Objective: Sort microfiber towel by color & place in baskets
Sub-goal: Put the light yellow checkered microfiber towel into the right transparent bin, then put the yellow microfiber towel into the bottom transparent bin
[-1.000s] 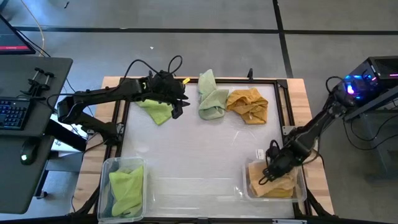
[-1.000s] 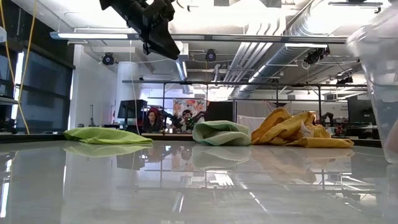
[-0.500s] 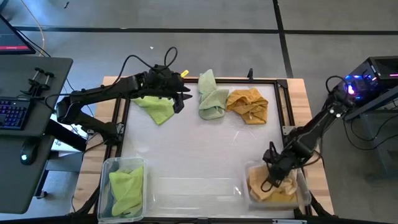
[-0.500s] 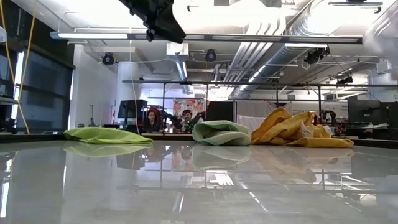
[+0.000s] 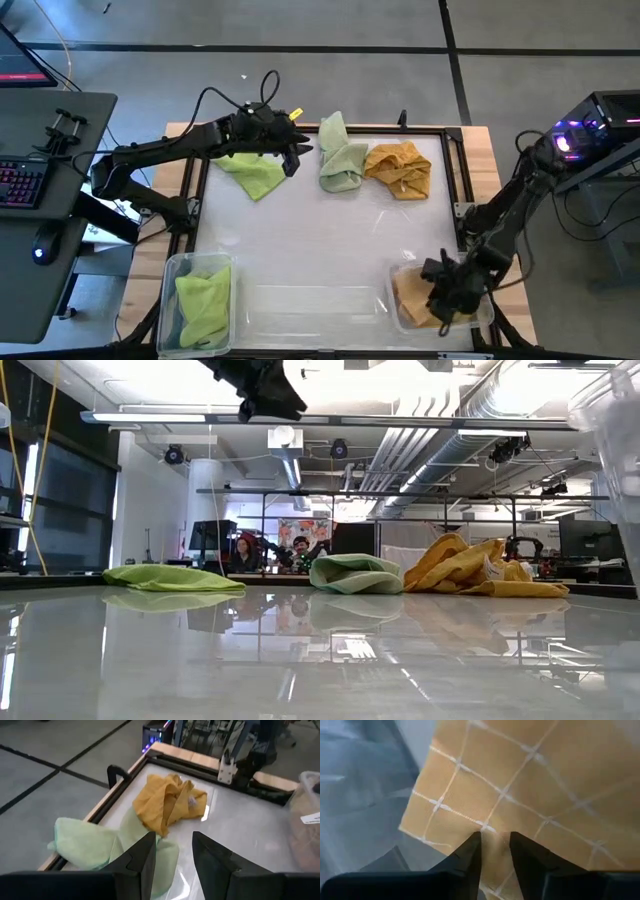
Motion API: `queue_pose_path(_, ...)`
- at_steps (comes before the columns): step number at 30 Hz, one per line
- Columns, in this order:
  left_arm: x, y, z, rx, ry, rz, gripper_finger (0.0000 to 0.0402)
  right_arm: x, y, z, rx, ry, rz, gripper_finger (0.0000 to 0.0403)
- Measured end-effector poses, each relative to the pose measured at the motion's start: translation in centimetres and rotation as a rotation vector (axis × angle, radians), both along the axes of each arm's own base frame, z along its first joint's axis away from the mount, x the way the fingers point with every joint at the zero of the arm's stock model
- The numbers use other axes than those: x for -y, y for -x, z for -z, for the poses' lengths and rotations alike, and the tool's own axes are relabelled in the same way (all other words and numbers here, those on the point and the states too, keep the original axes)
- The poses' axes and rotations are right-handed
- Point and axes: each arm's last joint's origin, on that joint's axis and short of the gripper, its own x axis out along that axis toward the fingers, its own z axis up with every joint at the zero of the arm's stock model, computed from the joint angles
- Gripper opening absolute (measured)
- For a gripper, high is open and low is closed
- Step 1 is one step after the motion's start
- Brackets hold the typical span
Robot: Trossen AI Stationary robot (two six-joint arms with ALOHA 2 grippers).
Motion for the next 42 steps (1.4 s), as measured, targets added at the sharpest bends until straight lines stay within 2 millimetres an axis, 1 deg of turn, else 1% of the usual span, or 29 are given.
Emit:
queue_pose_path(2,0.0,-0.1,-0.2,0.02,-0.007,0.0,0.0112,-0.4,-0.1,1.0,-0.041,-0.006,0.014,0.0092)
queue_pose_path(3,0.0,-0.1,-0.2,0.028,-0.006,-0.004,0.0111,-0.6,-0.2,1.3,-0.035,-0.014,0.01,0.0088)
queue_pose_path(5,0.0,-0.3,-0.5,0.064,0.021,-0.022,0.011,-0.9,-0.3,1.3,-0.014,-0.039,-0.007,0.0083)
queue_pose_path(7,0.1,-0.4,-0.7,0.102,0.036,-0.028,0.0108,-1.0,-0.4,0.8,-0.009,-0.073,-0.007,0.0081)
queue_pose_path(9,0.3,-0.6,-1.0,0.133,0.027,-0.019,0.0106,-1.0,-0.4,-0.7,0.02,-0.126,-0.001,0.008)
queue_pose_path(12,0.7,-0.9,-1.4,0.172,0.02,-0.006,0.0103,-0.5,-0.2,-3.7,0.106,-0.203,0.015,0.008)
queue_pose_path(14,0.9,-1.0,-1.5,0.187,0.025,-0.001,0.0101,0.5,-0.1,-5.4,0.193,-0.171,0.063,0.008)
queue_pose_path(17,1.1,-1.1,-1.5,0.189,0.038,0.001,0.0101,2.9,0.2,-7.0,0.369,0.008,0.197,0.008)
queue_pose_path(19,1.1,-1.0,-1.4,0.185,0.053,-0.004,0.01,5.0,0.4,-7.6,0.446,0.143,0.31,0.008)
queue_pose_path(21,1.2,-1.0,-1.3,0.172,0.07,-0.009,0.01,7.5,0.7,-8.0,0.453,0.235,0.395,0.008)
queue_pose_path(23,1.1,-0.9,-1.0,0.158,0.1,-0.024,0.01,9.8,0.8,-8.2,0.439,0.298,0.442,0.008)
queue_pose_path(26,0.6,-0.5,-0.6,0.119,0.134,-0.056,0.01,12.6,0.8,-8.7,0.442,0.38,0.473,0.008)
queue_pose_path(29,-0.3,0.0,-0.1,0.06,0.126,-0.077,0.01,15.0,0.5,-9.0,0.41,0.433,0.488,0.009)
queue_pose_path(33,-1.6,0.8,0.3,0.002,0.09,-0.099,0.01,17.8,-0.5,-8.6,0.308,0.458,0.5,0.0116)
queue_pose_path(36,-2.8,1.2,0.2,-0.005,0.042,-0.116,0.01,20.3,-1.7,-7.8,0.204,0.471,0.499,0.0135)
queue_pose_path(39,-4.1,1.8,0.1,-0.023,-0.038,-0.118,0.01,23.3,-3.3,-6.5,0.086,0.483,0.507,0.0147)
queue_pose_path(42,-5.4,2.5,-0.1,-0.032,-0.103,-0.135,0.01,26.9,-5.3,-4.6,0.017,0.468,0.455,0.0154)
